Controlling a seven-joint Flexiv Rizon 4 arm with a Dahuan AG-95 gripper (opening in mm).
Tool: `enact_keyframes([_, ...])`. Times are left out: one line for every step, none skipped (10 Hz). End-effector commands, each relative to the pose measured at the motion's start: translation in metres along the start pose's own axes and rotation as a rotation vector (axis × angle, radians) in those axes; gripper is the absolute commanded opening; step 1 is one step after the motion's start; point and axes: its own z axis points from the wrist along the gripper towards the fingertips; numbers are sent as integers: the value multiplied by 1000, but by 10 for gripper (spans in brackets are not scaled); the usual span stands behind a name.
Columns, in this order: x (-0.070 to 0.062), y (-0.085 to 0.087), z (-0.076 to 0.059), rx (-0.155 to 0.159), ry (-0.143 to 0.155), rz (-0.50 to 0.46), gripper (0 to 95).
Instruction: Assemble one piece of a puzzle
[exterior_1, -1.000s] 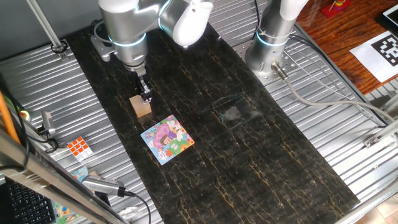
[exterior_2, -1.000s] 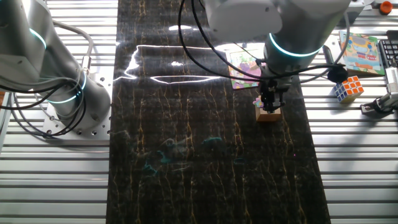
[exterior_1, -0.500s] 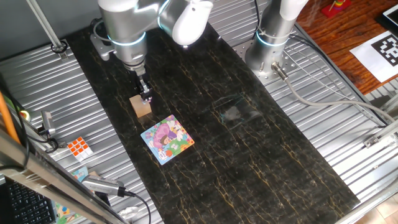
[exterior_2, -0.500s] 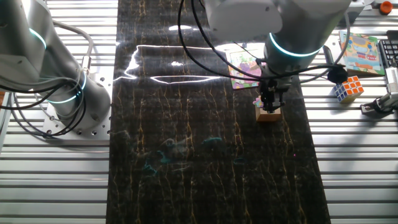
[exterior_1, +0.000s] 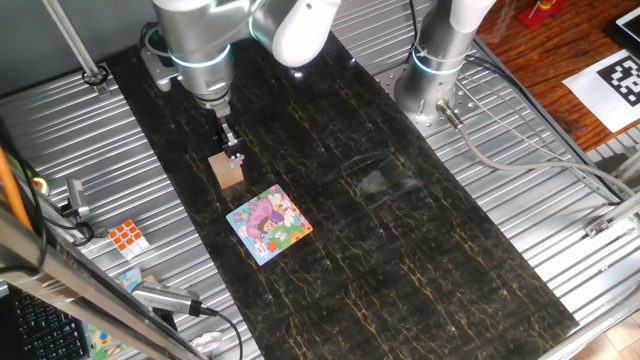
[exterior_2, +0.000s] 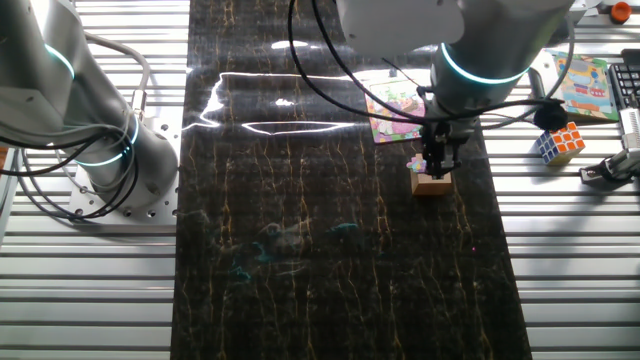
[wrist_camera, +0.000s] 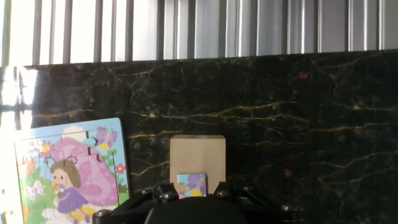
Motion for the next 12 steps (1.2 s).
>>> enact_keyframes([0, 0, -1, -10, 5, 19, 380])
enact_keyframes([0, 0, -1, -10, 4, 27, 380])
enact_keyframes([0, 0, -1, -10, 4, 29, 380])
enact_keyframes([0, 0, -1, -10, 7, 31, 380])
enact_keyframes([0, 0, -1, -10, 6, 29, 380])
enact_keyframes([0, 0, -1, -11, 6, 26, 380])
enact_keyframes([0, 0, -1, -11, 7, 26, 380])
enact_keyframes([0, 0, 0, -11, 7, 23, 380])
enact_keyframes([0, 0, 4, -11, 6, 19, 380])
enact_keyframes([0, 0, 7, -11, 2, 15, 380])
enact_keyframes([0, 0, 10, -12, -1, 11, 380])
enact_keyframes([0, 0, 12, -11, 0, 8, 380])
